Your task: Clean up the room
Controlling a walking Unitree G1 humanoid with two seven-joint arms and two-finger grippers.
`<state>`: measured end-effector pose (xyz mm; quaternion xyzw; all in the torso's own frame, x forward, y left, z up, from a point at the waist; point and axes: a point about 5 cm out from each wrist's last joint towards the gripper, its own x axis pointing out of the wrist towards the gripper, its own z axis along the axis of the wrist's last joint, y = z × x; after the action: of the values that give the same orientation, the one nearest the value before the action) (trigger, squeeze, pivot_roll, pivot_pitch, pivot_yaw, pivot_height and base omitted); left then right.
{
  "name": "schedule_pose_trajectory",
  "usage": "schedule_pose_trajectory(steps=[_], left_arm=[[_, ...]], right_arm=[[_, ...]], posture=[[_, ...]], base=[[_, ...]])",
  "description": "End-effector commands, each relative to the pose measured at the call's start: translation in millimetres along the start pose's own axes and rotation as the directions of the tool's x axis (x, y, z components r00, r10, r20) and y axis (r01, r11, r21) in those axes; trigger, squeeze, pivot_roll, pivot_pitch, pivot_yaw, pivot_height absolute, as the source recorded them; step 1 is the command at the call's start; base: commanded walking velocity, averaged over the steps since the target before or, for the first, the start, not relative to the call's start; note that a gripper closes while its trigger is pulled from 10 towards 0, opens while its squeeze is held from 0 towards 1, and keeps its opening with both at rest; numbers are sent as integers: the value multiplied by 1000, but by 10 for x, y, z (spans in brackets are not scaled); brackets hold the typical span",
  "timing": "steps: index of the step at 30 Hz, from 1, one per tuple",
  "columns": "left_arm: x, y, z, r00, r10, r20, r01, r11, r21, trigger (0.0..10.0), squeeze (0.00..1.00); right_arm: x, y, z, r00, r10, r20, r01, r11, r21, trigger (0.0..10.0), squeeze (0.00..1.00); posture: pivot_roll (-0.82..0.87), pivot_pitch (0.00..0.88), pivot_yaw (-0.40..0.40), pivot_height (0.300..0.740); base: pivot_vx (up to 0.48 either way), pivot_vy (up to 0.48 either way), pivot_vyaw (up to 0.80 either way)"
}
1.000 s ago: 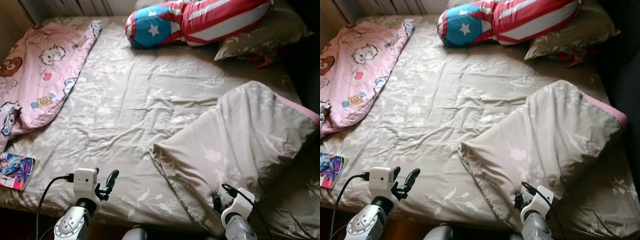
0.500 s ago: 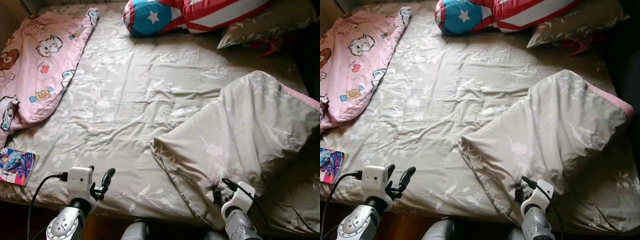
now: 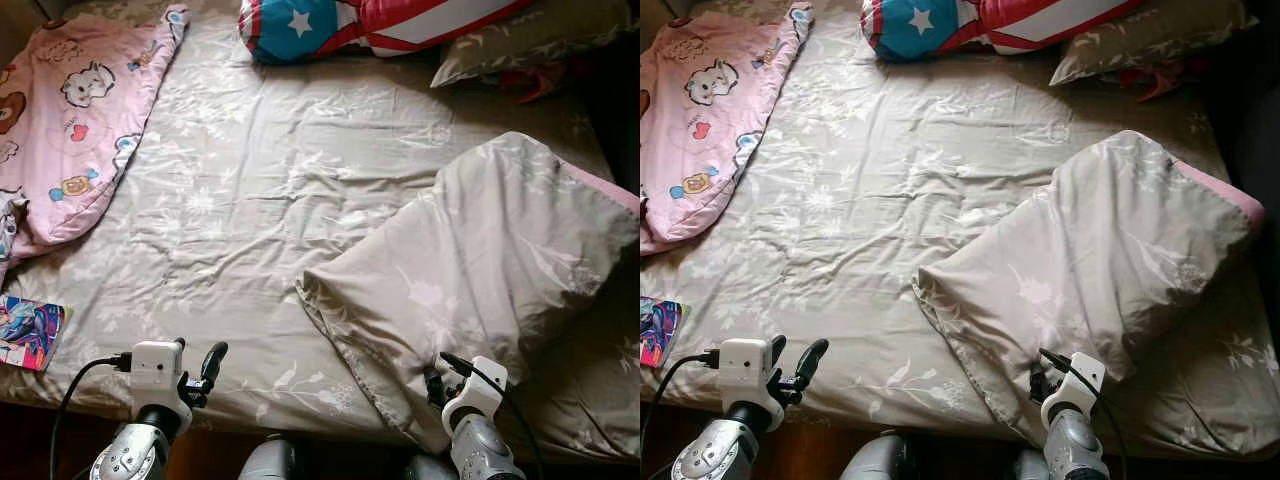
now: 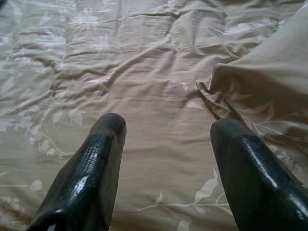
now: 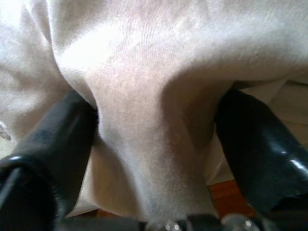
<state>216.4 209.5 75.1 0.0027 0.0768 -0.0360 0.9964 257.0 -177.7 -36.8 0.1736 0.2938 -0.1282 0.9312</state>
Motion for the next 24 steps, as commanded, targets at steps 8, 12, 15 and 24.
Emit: schedule_pose_trajectory(steps=[8, 12, 15, 24], left_arm=[[-90, 43, -50, 999, 15, -40, -14, 1000, 7, 10000, 0], [-108, 48, -60, 999, 17, -46, -16, 1000, 9, 10000, 0], [-112, 54, -59, 999, 19, -48, -19, 1000, 10, 10000, 0], [-121, 67, -99, 998, 22, -61, -21, 1000, 11, 10000, 0]], right_arm=[[-40, 14, -133, 999, 11, -30, -13, 999, -41, 0, 0], [-41, 12, -137, 999, 10, -30, -11, 999, -45, 0, 0], [-42, 16, -141, 999, 12, -31, -14, 999, -48, 0, 0], [-56, 30, -178, 999, 18, -34, -20, 998, -56, 0, 0]], posture=[[177, 364, 106, 740], [180, 363, 108, 740], [179, 361, 108, 740], [172, 359, 103, 740]], base=[[0, 0, 0], [0, 0, 0], [0, 0, 0], [0, 0, 0]])
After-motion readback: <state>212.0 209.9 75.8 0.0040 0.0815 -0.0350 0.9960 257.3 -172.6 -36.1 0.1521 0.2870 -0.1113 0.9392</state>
